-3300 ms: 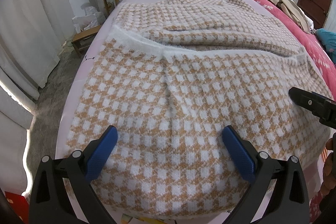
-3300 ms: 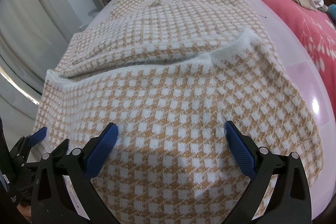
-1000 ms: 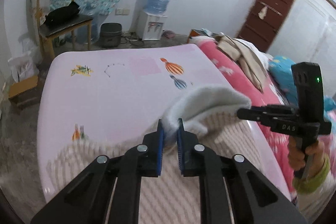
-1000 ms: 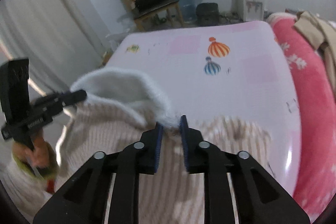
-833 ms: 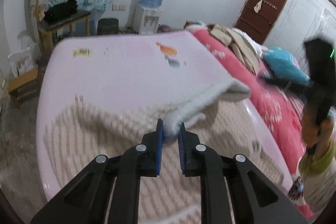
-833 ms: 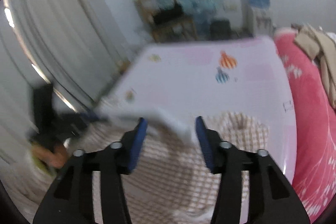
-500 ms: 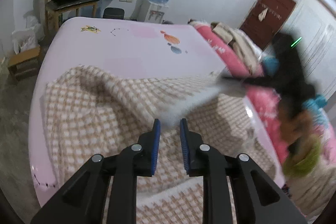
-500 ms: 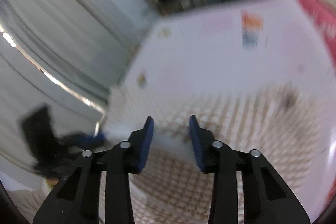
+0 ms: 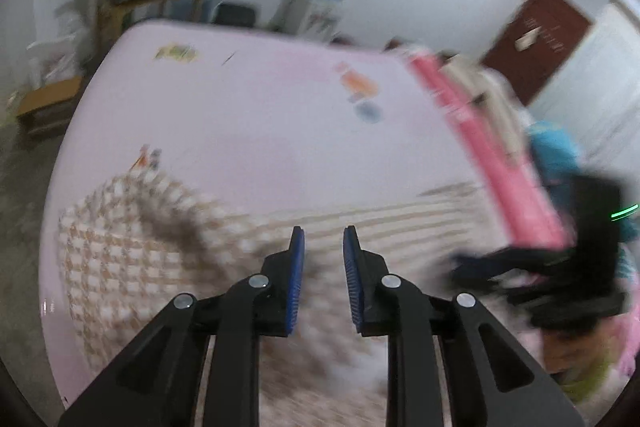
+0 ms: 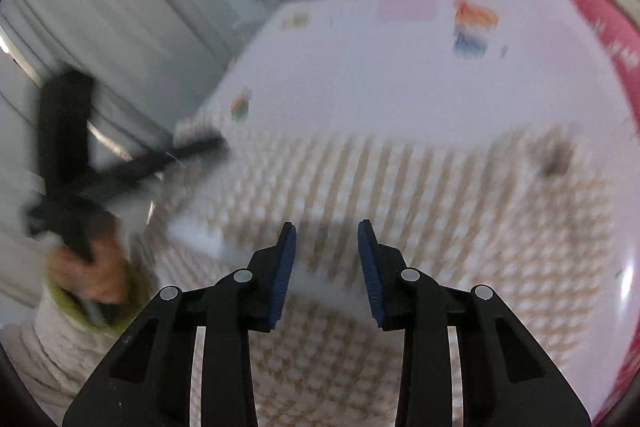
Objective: Fold large clothes
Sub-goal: 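Lift the collar edge with both grippers and fold it toward the hem, then lay the collar section down on the coat and open both grippers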
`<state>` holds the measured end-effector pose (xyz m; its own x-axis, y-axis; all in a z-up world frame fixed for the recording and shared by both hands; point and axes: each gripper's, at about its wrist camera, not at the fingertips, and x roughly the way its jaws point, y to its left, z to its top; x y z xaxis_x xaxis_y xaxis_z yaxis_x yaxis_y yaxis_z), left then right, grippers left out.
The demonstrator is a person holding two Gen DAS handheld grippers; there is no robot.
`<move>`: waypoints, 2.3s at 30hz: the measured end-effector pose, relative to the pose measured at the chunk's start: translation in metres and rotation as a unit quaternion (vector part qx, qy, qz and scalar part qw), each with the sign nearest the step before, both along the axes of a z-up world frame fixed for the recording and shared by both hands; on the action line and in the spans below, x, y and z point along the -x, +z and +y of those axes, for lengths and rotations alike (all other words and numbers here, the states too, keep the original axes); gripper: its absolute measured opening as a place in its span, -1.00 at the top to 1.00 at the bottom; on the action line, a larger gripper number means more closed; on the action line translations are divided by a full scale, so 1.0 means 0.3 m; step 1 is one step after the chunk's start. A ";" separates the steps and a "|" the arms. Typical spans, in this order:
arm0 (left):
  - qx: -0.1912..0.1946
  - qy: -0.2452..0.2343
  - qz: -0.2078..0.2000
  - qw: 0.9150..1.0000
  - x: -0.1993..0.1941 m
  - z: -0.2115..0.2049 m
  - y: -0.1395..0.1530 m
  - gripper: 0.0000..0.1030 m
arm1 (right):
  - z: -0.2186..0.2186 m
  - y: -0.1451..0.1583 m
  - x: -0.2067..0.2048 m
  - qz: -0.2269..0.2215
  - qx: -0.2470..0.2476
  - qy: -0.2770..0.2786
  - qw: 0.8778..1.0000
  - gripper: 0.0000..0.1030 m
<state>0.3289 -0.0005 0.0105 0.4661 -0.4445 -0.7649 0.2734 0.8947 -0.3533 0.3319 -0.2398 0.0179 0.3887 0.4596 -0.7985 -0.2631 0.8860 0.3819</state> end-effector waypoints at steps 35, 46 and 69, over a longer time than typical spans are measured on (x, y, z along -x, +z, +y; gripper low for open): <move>0.012 -0.076 0.037 0.996 0.101 -0.033 -0.092 0.69 | 0.265 -0.075 0.046 -0.050 0.138 0.056 0.988 0.33; -0.047 -0.037 0.011 0.998 0.206 0.059 -0.044 0.68 | 0.054 -0.071 0.180 -0.024 0.100 -0.048 0.994 0.26; -0.129 0.002 -0.011 0.992 0.778 0.099 0.012 -0.41 | 0.116 -0.045 0.775 -0.010 0.057 -0.130 0.990 -0.51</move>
<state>0.0954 0.0294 0.0141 0.4858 -0.2326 -0.8426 0.2746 0.9558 -0.1056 0.0994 -0.2049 0.0043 0.4979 0.2492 -0.8307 -0.0263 0.9617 0.2728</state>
